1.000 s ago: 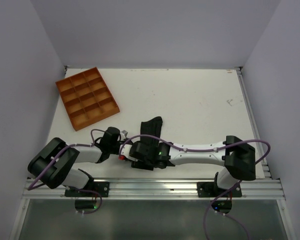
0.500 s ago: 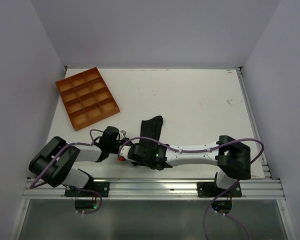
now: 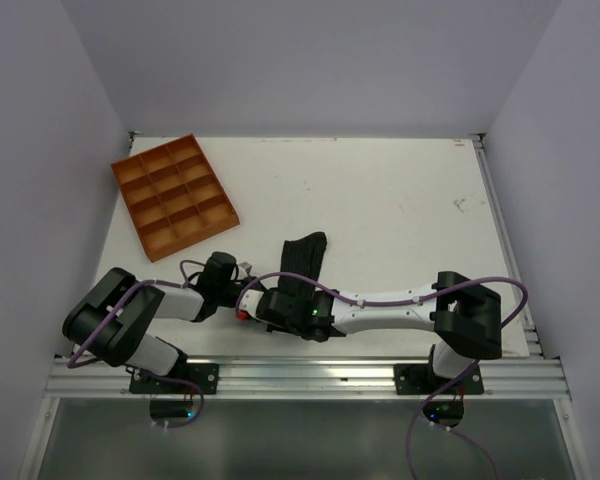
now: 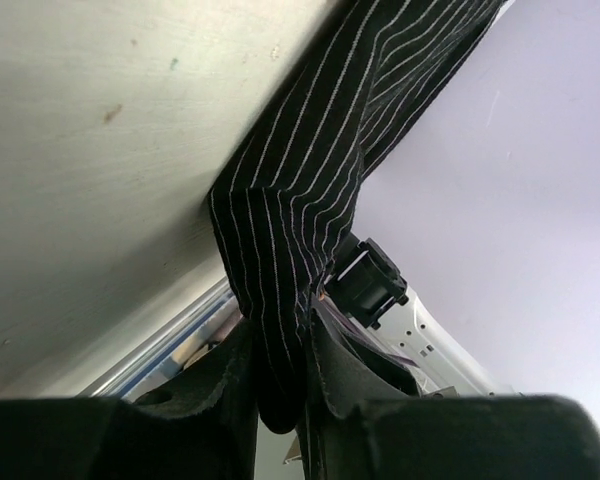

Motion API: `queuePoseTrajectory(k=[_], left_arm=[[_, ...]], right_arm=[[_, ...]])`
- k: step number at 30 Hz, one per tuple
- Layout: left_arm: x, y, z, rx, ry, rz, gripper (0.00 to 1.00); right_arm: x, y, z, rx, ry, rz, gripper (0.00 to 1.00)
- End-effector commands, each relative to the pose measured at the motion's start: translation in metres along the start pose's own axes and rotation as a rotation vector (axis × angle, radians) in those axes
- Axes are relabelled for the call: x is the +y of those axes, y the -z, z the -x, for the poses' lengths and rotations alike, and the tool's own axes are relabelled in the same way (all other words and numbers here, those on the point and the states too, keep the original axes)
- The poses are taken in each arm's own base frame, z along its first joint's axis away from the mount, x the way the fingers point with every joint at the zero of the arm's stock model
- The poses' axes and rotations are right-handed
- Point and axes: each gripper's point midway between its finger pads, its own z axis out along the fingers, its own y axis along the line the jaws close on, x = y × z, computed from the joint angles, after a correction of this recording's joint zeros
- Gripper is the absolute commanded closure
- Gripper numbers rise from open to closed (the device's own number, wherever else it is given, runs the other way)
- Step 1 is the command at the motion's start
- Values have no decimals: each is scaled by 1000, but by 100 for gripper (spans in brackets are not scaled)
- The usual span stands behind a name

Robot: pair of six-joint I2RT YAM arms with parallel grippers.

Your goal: Roll the underwear

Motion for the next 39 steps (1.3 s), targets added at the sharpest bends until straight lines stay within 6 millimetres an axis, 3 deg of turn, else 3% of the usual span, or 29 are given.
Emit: queuePoseTrajectory(k=[1, 5, 11, 21, 26, 33, 39], left_arm=[[-17, 7, 0, 17, -29, -40, 73], [-23, 9, 6, -4, -32, -30, 62], [-32, 10, 13, -31, -43, -9, 56], [3, 24, 37, -152, -134, 176, 50], [3, 38, 57, -232, -213, 193, 47], [-19, 71, 102, -447, -394, 226, 53], [-57, 85, 110, -480, -624, 135, 62]], right_arm=[[2, 0, -6, 18, -61, -1, 100], [5, 2, -12, 27, -86, 4, 100], [7, 5, -22, 36, -111, 7, 100], [15, 20, -12, -13, -192, 80, 100], [18, 21, -10, -14, -255, 156, 100], [13, 13, -14, 11, -407, 299, 100], [2, 0, -16, 58, -501, 424, 100]])
